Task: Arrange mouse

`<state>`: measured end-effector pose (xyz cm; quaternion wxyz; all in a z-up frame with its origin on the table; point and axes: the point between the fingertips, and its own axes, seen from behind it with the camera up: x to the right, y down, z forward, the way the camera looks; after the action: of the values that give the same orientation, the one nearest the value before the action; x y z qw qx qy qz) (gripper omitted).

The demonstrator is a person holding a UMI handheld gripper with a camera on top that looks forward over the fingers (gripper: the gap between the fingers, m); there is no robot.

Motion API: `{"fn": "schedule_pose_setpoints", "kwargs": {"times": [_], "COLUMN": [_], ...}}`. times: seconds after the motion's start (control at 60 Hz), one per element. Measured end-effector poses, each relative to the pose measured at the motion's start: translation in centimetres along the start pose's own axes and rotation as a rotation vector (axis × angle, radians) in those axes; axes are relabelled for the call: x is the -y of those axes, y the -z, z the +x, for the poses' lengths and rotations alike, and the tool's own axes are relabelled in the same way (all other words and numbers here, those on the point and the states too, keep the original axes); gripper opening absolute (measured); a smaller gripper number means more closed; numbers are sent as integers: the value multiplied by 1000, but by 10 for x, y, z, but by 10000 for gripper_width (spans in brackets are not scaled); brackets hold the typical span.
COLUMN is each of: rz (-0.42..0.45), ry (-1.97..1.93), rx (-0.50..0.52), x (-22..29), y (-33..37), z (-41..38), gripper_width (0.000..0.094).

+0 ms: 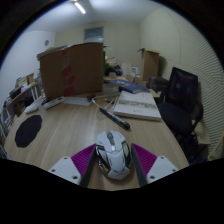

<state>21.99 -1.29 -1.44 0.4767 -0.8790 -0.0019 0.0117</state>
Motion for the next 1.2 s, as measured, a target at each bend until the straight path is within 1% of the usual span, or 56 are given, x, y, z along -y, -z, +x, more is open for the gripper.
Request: {"fn": "schedule_pose_setpoints", "kwargs": {"times": [0.033,0.05,0.067,0.083,0.1,0.217,0.25,0.317,0.333,0.367,0.433,0.483,0.583,0.6,0.65,0.7,0.733,0.867,1.0,1.05,1.1,1.117,1.15,1.167,1.183,1.2], "rz": [2,3,0,-1,-5,-70,-82,-106,-104,-79,6,75,185,195,205,186,167,33,-90,-124,-176,-147,-160,-157,-155,-162], "ry": [-14,-21,-25,-24,-17,-55,-68,-94,-101,-120,-148,-151,-151,-144,-127,-128,-117,-74,-53,-59,-48,-33,11,34,53,64], "rx": [-22,-34,-42,-48,-53,-83,-91,-109,-115,-131,-152,-148,-104,-95,-65,-34,-9,59,63,71,78,71,60,55,50,47], "x": [1,1,0,0,0,-2,-2,1,4,17,61,94,154,164,174,171,160,98,44,28,9,15,11,11,12,13], "y": [-1,-2,-1,-1,-2,-2,-2,0,2,9,28,50,77,73,79,72,57,18,-11,-19,-23,-24,-25,-25,-24,-23], "z": [3,5,6,6,6,6,6,7,7,8,-2,-18,-85,-98,-141,-186,-218,-314,-347,-354,-361,-360,-359,-359,-360,-359], "gripper_width": [668,590,575,571,549,473,439,424,400,391,381,369,366,365,363,365,366,365,369,367,381,377,388,409,478,454]}}
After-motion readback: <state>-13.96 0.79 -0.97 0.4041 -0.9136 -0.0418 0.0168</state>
